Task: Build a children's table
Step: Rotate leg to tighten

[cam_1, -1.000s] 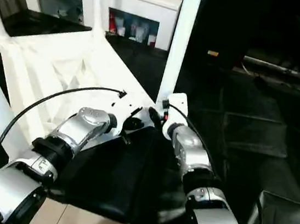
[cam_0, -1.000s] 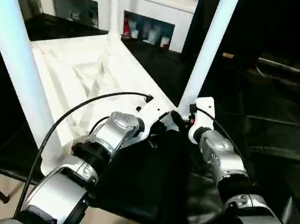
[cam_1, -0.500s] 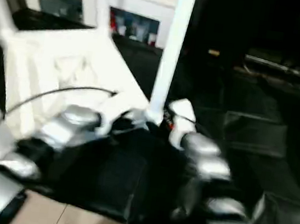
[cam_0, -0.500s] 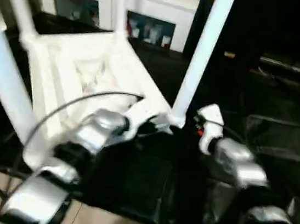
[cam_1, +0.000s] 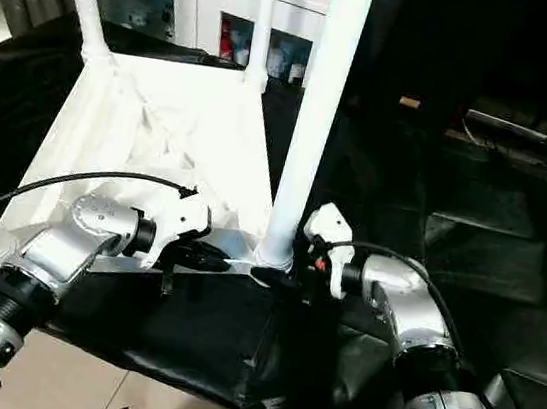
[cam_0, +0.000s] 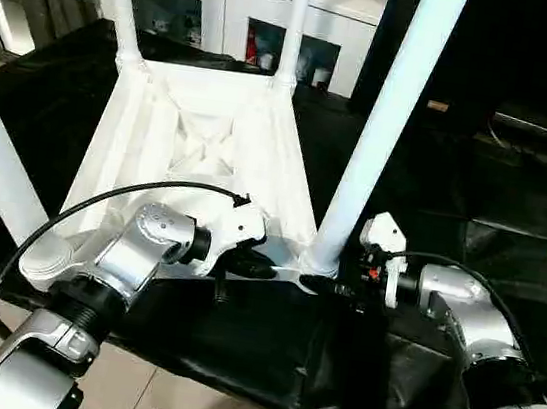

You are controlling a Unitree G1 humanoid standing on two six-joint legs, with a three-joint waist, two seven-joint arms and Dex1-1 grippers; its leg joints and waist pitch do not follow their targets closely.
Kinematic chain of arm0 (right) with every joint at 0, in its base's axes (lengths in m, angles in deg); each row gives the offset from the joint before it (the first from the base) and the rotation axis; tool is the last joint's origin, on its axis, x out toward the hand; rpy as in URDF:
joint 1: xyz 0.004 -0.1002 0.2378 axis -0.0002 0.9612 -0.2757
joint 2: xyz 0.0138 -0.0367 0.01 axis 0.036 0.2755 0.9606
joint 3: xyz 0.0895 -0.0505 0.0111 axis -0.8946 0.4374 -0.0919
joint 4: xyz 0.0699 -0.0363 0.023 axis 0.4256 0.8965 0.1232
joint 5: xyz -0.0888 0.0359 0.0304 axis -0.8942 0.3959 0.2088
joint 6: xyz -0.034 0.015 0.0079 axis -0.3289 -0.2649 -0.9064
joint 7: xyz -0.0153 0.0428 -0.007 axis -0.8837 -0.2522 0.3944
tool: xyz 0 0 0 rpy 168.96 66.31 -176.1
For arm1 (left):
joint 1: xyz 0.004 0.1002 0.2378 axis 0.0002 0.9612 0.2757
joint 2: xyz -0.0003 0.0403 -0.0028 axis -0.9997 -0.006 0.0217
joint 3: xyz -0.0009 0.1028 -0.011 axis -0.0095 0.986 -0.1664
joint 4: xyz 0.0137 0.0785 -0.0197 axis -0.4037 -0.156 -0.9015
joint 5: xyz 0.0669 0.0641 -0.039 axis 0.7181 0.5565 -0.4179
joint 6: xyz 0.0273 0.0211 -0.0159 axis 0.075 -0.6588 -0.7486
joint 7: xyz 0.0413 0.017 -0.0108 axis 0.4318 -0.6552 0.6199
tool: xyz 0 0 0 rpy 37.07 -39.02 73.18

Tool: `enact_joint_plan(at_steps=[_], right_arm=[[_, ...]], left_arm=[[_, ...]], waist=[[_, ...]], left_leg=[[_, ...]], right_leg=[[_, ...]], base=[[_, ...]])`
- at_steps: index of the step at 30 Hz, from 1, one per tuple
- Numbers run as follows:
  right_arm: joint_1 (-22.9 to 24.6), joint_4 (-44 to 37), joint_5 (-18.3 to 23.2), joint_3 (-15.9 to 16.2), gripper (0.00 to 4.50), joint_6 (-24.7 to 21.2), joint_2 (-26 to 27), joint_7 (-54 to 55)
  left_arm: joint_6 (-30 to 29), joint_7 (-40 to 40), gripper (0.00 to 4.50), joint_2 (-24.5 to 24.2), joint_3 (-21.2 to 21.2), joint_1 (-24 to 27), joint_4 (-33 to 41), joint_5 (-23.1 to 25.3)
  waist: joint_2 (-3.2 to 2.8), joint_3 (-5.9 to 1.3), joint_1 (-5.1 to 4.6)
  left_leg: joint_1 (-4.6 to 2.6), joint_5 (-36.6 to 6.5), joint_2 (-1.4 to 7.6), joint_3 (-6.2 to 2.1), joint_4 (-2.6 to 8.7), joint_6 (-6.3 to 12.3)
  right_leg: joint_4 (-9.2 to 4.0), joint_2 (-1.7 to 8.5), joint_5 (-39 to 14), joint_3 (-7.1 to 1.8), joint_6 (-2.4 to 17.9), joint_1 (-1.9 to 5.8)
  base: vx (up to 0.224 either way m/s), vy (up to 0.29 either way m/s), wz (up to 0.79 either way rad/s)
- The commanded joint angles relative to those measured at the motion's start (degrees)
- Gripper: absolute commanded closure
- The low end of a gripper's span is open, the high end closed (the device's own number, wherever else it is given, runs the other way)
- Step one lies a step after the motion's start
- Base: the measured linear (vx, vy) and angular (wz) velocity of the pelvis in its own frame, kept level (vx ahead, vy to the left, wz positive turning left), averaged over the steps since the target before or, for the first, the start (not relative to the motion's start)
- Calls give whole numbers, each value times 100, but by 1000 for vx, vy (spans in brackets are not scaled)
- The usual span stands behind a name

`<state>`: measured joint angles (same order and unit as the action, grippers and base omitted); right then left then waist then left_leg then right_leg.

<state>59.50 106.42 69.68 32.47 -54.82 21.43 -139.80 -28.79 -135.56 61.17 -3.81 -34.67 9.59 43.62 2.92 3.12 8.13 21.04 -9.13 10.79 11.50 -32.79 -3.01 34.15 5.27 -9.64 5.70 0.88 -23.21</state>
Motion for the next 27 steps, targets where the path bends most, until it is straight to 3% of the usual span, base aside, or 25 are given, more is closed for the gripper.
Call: enact_joint_plan(at_steps=[1, 8, 15, 22, 25, 27], right_arm=[[-17, -52, -48, 45, 34, -2, -75, -25], [-75, 30, 173, -183, 104, -50, 61, -28], [-46, 63, 175, -178, 167, -31, 69, -60], [6, 205, 67, -206, 176, -19, 232, 270], [-56, 520, -96, -294, 176, 46, 495, 1029], [-213, 970, -237, -468, 177, 60, 862, 2143]], left_arm=[[3, -60, 450, 105, -82, 60, 162, -276], [-65, -78, 450, 66, -113, 82, 219, -279], [-145, -117, 450, 24, -112, 155, 319, -297], [-183, -32, 450, 63, -124, 157, 267, -266], [-268, 555, 450, 313, -264, -31, -106, -144], [-328, 1548, 450, 695, -456, -357, -737, 48]], waist=[[90, -365, -9], [110, -366, -7], [87, -368, -6], [79, -368, -20], [81, -346, -64], [90, -339, -107]], left_leg=[[-79, -1366, 307, -142, 356, 199], [-72, -1310, 299, -137, 346, 235], [-74, -1269, 299, -137, 344, 230], [-78, -1313, 297, -140, 348, 191], [-82, -1497, 277, -149, 362, 95], [-93, -1619, 274, -167, 370, 9]], right_leg=[[-419, 447, -1850, -336, 898, 260], [-413, 447, -1829, -332, 911, 268], [-400, 441, -1729, -331, 944, 272], [-398, 439, -1726, -331, 964, 273], [-451, 445, -2102, -321, 873, 258], [-490, 456, -2440, -309, 777, 252]], base=[[0, 0, 0], [0, 0, 0], [0, 0, 0], [0, 0, 0], [0, 0, 0], [0, 0, 0]])
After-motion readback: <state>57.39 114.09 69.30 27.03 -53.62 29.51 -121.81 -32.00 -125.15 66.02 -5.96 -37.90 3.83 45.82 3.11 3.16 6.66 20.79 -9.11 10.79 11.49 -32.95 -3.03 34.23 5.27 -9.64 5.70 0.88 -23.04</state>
